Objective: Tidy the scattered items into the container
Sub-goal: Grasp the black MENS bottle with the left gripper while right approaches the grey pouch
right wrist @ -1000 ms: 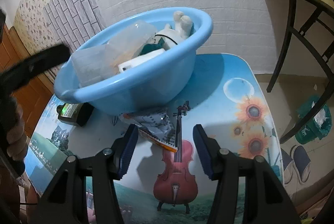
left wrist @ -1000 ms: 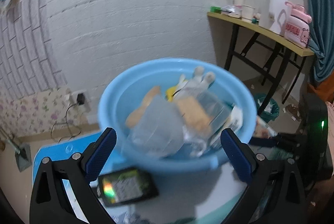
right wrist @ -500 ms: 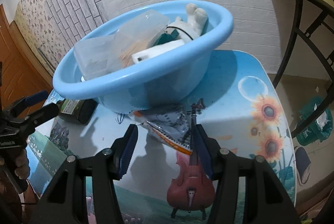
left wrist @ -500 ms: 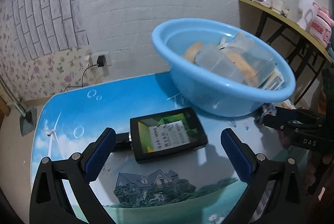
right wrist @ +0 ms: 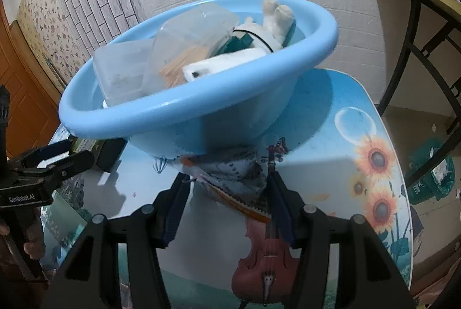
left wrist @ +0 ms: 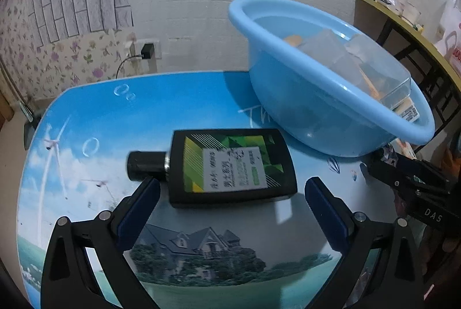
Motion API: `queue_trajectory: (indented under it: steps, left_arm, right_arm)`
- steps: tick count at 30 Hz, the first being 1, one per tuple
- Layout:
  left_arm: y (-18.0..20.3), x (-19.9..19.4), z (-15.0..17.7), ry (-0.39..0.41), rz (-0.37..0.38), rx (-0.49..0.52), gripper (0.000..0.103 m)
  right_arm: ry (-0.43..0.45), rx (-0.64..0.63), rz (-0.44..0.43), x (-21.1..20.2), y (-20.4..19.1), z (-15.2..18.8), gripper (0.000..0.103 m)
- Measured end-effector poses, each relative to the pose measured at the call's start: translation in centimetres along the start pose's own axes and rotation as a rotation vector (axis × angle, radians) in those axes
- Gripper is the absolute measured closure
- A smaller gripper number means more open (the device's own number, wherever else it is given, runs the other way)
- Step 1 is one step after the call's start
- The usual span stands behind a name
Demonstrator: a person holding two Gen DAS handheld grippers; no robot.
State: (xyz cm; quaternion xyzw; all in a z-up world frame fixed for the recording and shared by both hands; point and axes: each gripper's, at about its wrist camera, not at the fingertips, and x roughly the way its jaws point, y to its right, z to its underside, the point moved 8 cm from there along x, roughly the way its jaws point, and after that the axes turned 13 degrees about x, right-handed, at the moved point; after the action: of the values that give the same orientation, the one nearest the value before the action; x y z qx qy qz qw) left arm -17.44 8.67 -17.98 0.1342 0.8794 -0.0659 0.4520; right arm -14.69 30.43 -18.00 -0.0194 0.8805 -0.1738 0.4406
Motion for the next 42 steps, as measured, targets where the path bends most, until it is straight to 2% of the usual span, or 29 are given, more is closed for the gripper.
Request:
queue_trajectory:
  steps: [2, 8, 11, 15, 27, 30, 33, 38, 42]
  left_arm:
    - [0.2, 0.4, 0.2, -0.014, -0.006, 0.006, 0.002]
    - [-0.3, 0.9, 0.3, -0.03, -0.015, -0.02, 0.002]
    - [-0.5, 1.4, 0.1, -0.034, -0.051, -0.026, 0.002]
    - [-0.5, 2.1, 0.0, -0.039, -0.102, -0.01, 0.002]
    - [-1.0, 3.3, -1.0, -0.045, -0.129, 0.012, 0.0]
    - [-1.2, 2.8, -1.0, -0.028, -0.132, 0.007, 0.011]
    - [-1.2, 2.8, -1.1, -0.025, -0.132, 0.012, 0.013]
    - [-0.6, 2.6, -0.7, -0.024, -0.125, 0.024, 0.013]
    - [0.3, 1.3, 0.3, -0.006, -0.138, 0.056, 0.013]
  right_arm:
    - [-0.004, -0.001, -0.012, 0.0, -0.2, 0.0, 0.043]
    - [-0.006, 0.001, -0.02, 0.0, -0.2, 0.0, 0.041]
    - [-0.006, 0.005, -0.018, 0.2, -0.3, -0.1, 0.039]
    - [-0.009, 0.01, -0.032, 0.3, -0.6, -0.1, 0.031]
    - [0.006, 0.057, -0.022, 1.0, -0.9, -0.7, 0.03]
    - [0.008, 0.045, -0.001, 1.1, -1.2, -0.6, 0.03]
    - [0.015, 0.055, 0.014, 1.1, -1.1, -0.7, 0.034]
    - [0.02, 0.076, 0.009, 0.9, -0.9, -0.7, 0.052]
    - [0.026, 0.087, 0.014, 0.5, -0.9, -0.3, 0.055]
